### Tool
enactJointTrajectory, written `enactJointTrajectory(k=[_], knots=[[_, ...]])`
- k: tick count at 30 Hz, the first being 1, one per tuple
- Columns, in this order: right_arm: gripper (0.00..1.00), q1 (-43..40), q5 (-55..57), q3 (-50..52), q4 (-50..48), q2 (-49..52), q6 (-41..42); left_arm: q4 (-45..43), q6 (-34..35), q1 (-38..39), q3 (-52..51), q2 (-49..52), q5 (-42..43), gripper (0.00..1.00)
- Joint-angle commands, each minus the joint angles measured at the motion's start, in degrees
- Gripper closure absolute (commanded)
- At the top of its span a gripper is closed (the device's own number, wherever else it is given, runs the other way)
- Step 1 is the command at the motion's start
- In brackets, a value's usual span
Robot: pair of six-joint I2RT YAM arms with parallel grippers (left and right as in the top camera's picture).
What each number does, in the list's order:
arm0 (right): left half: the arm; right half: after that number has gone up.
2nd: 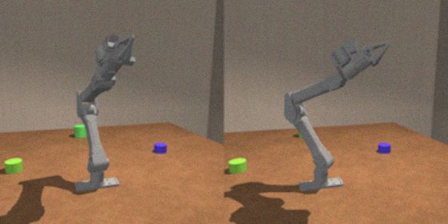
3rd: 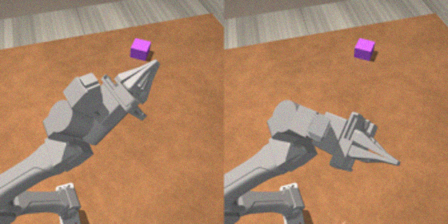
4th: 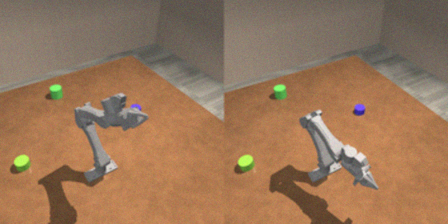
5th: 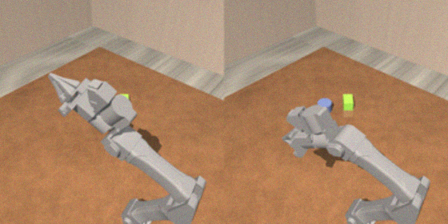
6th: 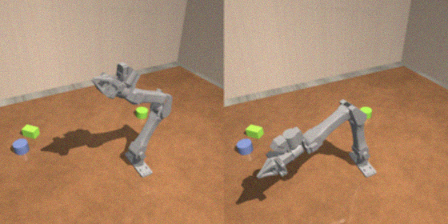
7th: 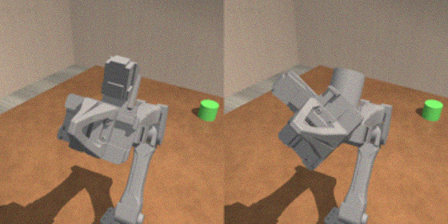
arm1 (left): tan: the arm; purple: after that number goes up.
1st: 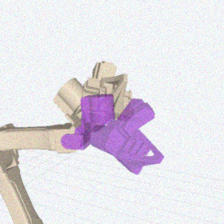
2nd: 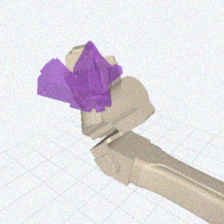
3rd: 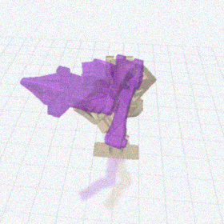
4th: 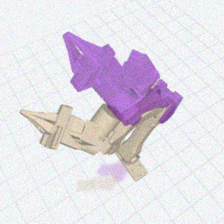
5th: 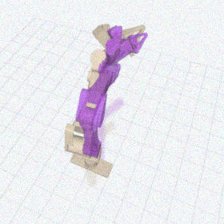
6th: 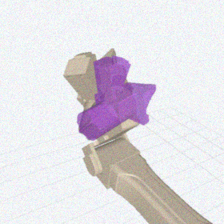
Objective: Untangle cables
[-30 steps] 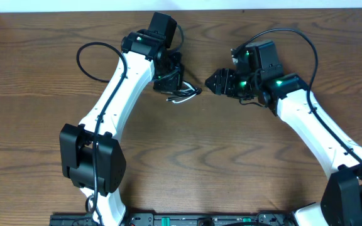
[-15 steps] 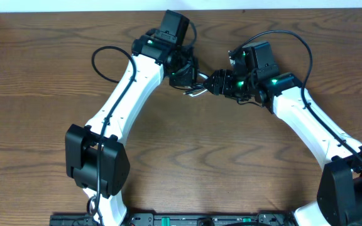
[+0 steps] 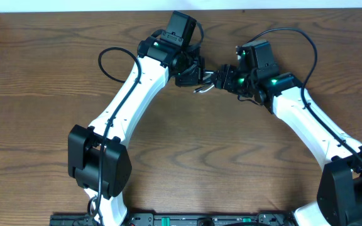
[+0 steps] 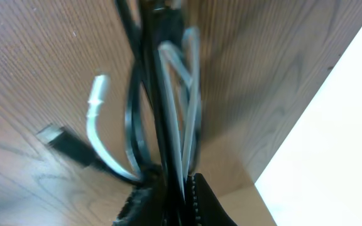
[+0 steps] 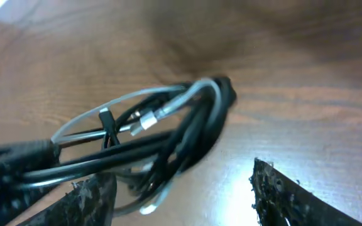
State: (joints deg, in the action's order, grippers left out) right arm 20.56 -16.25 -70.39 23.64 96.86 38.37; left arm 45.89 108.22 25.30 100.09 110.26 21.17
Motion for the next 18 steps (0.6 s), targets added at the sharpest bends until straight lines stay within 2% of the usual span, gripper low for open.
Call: enactJointTrajectory(k=[1,18], knots=[[0.35,0.55,4.2,-1.05,-1.18,-0.07,2.58,0.04,0.52,0.74,-0.13,0.24,2.32,0.93],[0.37,-0.39,7.13,-1.05,-6.08,4.52,4.0,0.31,-0.42,3.17,-0.13,0.22,9.73,0.93]])
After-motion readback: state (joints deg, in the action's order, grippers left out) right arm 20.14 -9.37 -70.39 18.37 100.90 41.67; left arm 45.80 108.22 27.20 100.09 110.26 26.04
